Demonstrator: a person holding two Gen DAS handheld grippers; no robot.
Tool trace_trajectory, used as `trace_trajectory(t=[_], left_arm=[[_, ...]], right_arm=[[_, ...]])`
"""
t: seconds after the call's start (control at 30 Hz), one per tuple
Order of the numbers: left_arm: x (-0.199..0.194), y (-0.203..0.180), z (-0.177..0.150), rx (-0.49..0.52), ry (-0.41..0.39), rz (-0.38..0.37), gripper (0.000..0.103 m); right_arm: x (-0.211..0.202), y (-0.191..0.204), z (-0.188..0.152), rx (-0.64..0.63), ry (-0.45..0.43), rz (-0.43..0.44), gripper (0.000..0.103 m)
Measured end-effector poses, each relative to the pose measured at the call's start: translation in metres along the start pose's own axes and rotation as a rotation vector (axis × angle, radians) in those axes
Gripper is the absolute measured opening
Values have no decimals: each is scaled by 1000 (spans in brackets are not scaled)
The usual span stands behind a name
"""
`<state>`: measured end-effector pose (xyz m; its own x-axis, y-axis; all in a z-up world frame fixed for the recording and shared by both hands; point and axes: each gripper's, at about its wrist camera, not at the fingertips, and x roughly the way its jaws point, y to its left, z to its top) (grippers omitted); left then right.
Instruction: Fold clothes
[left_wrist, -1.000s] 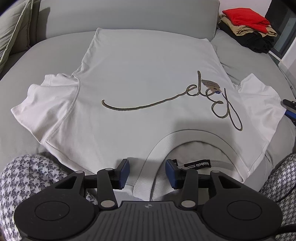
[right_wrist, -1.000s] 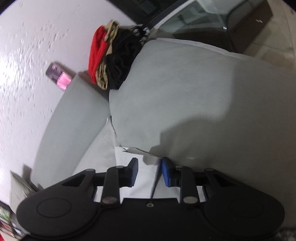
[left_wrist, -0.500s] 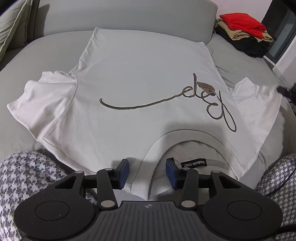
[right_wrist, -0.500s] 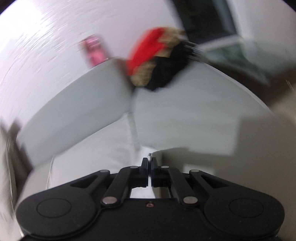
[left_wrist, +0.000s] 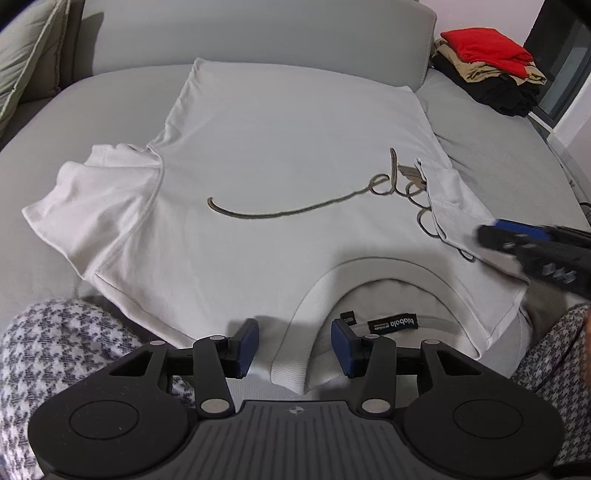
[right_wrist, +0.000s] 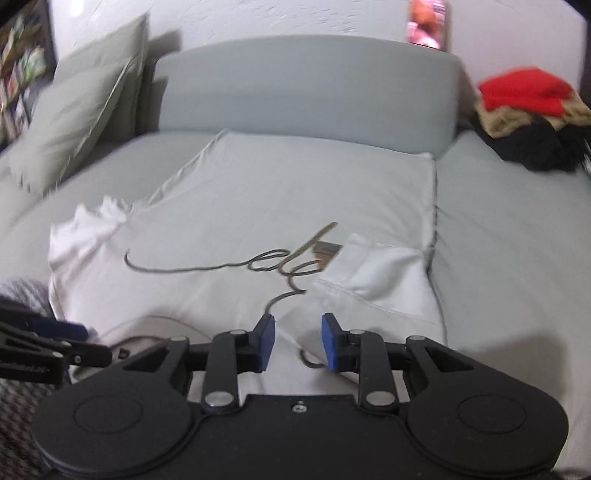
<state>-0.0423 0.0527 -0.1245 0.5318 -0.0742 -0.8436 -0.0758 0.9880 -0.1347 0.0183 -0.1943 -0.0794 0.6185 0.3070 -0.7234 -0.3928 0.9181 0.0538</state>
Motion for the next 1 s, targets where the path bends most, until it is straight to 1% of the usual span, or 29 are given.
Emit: trace_trajectory(t=[0.03,0.07,0.1,0.13,0.2,0.27,0.3,0.33,0.43,0.53,0.63,0.67,0.73,0.77,0.83,0.87,0.93,1.0], left_arm=[[-1,0,1,-1,-17,18,43],[-3,0,2,-2,-37,39,43],[-4,0,4,-1,-54,57,43],[-5,-1,6,0,-70,75,43],[-4,-2,8,24,-100,103,43],[2,-5,6,67,-89,144,42],[8,-5,4,92,-52,160,42],[8,-5,0,110,-35,158,43],[0,-2,-11,148,-11,142,43],[-13,3,-19,162,-26,163,42],[-29,1,-20,163,-111,163,43],[-31,0,-18,165,-133,165,43],[-23,-4,-12,153,-138,167,43],[-15,-5,-10,144,-120,161,43],[0,-7,-10,126,-78,153,43],[6,-8,-12,119,-61,152,43],[3,-8,-15,145,-68,148,43],[-4,1,-14,121,-60,135,43]], right_arm=[[-4,-8,0,36,-5,-14,25],[-5,-18,0,78,-2,-45,23],[-4,-31,0,132,6,-80,17],[-2,-44,0,184,15,-114,13],[7,-65,-5,270,44,-164,13],[25,-73,-14,279,125,-203,13],[36,-73,-21,261,196,-229,9],[37,-70,-28,243,218,-237,5],[23,-57,-36,209,253,-263,4],[5,-53,-44,221,282,-258,4],[-24,-47,-40,275,204,-209,10],[-31,-41,-36,286,170,-164,13],[-45,-30,-28,307,105,-74,16],[-45,-21,-25,315,96,-21,16],[-40,-3,-18,323,85,87,16],[-33,7,-16,313,90,127,16],[-17,30,-14,260,104,174,16],[3,49,-16,207,154,199,16]])
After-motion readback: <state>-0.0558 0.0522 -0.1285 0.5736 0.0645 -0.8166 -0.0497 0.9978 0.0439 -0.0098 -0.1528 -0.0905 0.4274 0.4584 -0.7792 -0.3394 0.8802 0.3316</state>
